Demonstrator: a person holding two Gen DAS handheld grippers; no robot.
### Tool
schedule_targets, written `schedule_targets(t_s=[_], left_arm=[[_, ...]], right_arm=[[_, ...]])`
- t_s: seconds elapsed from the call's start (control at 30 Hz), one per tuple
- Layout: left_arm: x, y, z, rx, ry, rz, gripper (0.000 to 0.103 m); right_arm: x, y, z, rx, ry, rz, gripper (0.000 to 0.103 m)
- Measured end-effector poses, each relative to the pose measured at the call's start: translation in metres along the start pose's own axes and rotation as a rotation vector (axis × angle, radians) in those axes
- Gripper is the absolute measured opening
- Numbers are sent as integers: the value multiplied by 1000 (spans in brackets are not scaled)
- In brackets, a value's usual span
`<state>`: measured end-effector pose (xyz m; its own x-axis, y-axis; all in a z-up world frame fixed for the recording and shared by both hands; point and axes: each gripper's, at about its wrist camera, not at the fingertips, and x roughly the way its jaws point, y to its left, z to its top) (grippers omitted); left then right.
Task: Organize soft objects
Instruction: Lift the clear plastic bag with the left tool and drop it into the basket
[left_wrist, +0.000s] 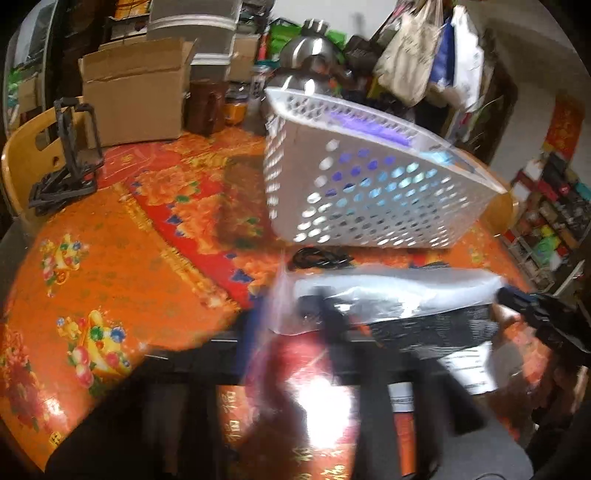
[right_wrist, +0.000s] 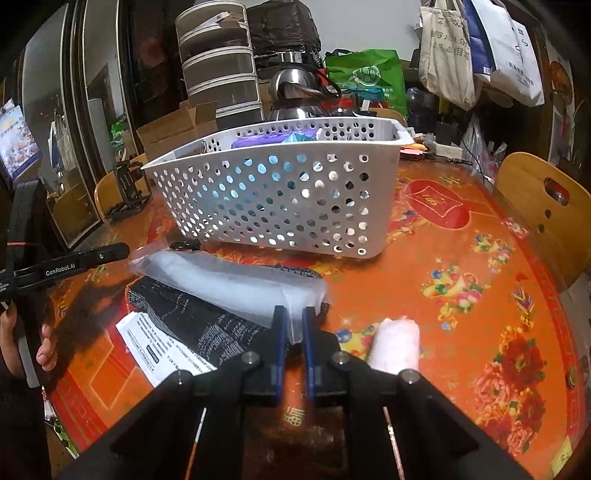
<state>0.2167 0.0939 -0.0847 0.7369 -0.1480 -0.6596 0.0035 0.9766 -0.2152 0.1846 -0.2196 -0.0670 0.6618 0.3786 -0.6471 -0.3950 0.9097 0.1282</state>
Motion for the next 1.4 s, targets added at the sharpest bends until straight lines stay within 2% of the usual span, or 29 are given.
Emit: schedule_targets(t_s=[0.03,0.13,0.27,0.33,0.4,0.43,0.5,0.57,0.87,1.4], left_arm=[[3,-1,0,3,10,15,71],[6,-1,2,5,3,30,73],[29,2,1,-9,109,6,73],[32,-1,1,1,119,-8,72],[33,-4,1,12,117,-26,49],[34,-6,0,17,123,-45,29],[36,-10,-2,23,138,-107,27],[35,-13,-3,35,128,-91,6],[16,-6,-6,-5,63,-89,2],[-77,-33,16,38,-89,-115,2]], right_arm=[[1,-1,0,1,3,0,7],[1,-3,0,14,4,11,7],[1,-4,1,14,6,11,7],[1,-4,1,15,8,10,7],[1,-3,1,14,9,8,7],[1,-3,1,12,11,9,7],[2,-2,1,6,14,5,7],[3,-1,2,2,17,1,7],[2,-1,1,-3,5,3,7],[-61,4,30,-43,-118,15,6]])
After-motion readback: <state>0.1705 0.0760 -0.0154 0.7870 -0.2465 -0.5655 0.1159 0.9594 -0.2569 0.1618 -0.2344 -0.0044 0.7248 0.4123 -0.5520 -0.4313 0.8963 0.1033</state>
